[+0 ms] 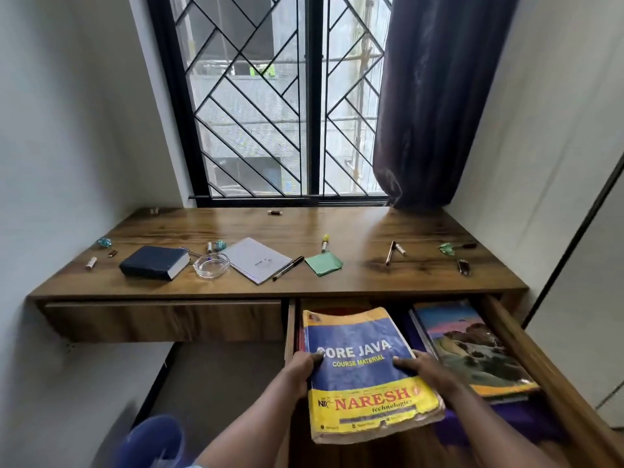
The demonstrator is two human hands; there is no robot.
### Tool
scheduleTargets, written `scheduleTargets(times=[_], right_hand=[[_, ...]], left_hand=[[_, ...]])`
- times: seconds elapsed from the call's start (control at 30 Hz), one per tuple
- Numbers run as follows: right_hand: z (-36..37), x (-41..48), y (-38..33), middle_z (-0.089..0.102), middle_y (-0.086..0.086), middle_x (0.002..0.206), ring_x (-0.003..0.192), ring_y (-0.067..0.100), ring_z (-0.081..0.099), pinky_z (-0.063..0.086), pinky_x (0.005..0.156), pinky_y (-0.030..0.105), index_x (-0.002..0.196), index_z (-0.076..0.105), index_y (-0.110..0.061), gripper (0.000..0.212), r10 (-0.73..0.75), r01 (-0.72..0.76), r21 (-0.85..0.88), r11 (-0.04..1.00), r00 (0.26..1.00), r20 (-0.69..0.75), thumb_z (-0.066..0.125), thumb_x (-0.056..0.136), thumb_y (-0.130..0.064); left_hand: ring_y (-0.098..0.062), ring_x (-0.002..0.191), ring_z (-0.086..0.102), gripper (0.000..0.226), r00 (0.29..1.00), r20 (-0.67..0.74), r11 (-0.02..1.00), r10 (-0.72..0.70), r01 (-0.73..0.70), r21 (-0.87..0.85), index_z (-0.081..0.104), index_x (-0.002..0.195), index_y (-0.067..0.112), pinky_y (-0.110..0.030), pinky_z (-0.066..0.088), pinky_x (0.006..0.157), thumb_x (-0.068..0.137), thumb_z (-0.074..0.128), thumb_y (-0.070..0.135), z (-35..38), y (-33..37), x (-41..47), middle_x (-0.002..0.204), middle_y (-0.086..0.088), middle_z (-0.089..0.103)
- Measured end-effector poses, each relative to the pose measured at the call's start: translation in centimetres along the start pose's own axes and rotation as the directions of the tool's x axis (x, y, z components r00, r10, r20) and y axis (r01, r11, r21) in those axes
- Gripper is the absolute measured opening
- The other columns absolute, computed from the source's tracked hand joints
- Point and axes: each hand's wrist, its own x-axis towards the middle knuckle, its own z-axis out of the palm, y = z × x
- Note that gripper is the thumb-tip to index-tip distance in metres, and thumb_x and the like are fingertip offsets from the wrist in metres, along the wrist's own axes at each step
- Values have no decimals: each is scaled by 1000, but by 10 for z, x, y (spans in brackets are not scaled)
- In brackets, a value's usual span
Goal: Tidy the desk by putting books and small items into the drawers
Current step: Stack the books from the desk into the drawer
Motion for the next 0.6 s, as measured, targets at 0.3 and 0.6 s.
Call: scheduleTargets(times=[0.3, 0.6], right_hand=[[-12, 63, 15, 65, 28, 105, 83, 36, 67, 52, 81, 50, 110, 55, 1, 21, 59, -52, 96, 994, 996, -73, 51, 90, 7], [6, 135, 32, 68, 15, 104, 94, 33, 67, 51, 91, 54, 104, 61, -13, 34, -4, -12, -98, 995, 987, -160, 74, 78, -31]], left_hand=[[-34, 110, 57, 41, 994, -96, 979, 43, -22, 203, 44, 132, -10, -38, 45, 94, 98, 49, 13, 22, 17, 75, 130, -25, 54], [-32, 145, 15, 84, 952, -223, 755, 208, -11, 656, 8, 152, 9, -36, 20, 117, 90, 63, 19, 12, 4, 107, 158, -14, -2]])
